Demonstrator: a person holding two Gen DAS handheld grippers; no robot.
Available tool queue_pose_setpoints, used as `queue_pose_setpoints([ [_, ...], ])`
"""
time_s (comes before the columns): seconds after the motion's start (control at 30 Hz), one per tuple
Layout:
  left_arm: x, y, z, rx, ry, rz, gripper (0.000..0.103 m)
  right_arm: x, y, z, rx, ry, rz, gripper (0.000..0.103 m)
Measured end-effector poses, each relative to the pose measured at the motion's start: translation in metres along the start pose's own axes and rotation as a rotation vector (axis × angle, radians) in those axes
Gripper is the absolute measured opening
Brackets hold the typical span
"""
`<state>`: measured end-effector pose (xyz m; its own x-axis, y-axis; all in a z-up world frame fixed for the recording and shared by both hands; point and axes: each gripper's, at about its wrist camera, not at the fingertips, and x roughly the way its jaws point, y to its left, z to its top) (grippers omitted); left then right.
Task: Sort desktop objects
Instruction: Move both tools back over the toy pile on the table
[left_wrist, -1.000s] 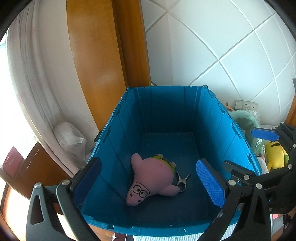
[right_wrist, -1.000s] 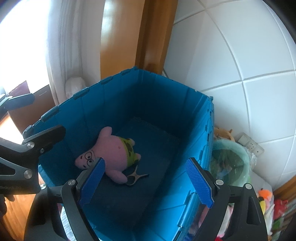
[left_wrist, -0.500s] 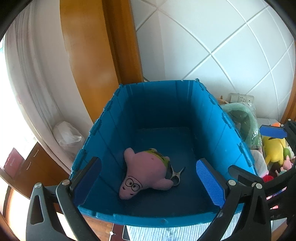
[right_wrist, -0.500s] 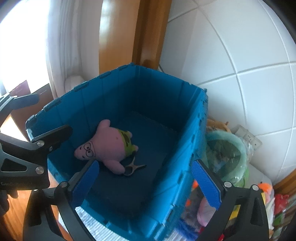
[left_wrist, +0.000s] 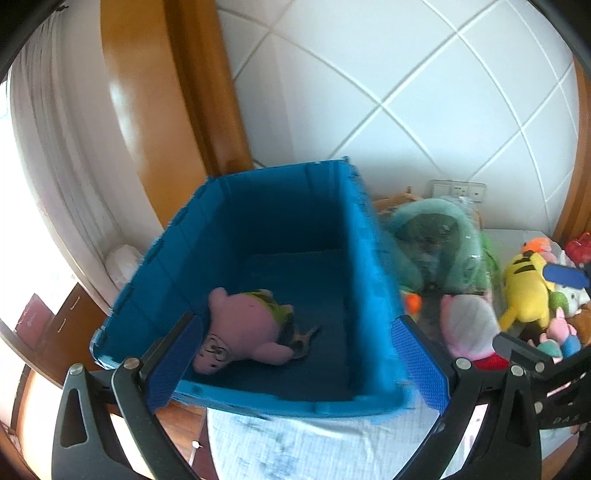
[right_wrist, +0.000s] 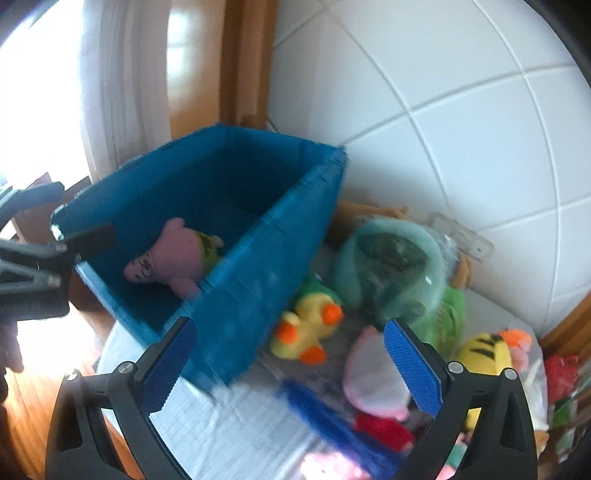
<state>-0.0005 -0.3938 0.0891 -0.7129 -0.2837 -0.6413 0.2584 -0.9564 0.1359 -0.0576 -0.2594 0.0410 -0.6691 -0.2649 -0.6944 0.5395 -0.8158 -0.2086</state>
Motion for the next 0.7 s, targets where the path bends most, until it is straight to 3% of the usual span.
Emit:
queue_pose_setpoints([
  [0.47, -0.005, -0.162, -0.032, 0.108, 0.071, -0.128, 0.103, -0.047, -0.137, -0.129, 0.116, 0.101, -0.083, 0.102],
  [0.7, 0.024, -0.223, -0.067, 0.213, 0.127, -0.282, 0.103, -0.065, -0.194, -0.199, 0.258, 0.129, -0.171, 0.102],
])
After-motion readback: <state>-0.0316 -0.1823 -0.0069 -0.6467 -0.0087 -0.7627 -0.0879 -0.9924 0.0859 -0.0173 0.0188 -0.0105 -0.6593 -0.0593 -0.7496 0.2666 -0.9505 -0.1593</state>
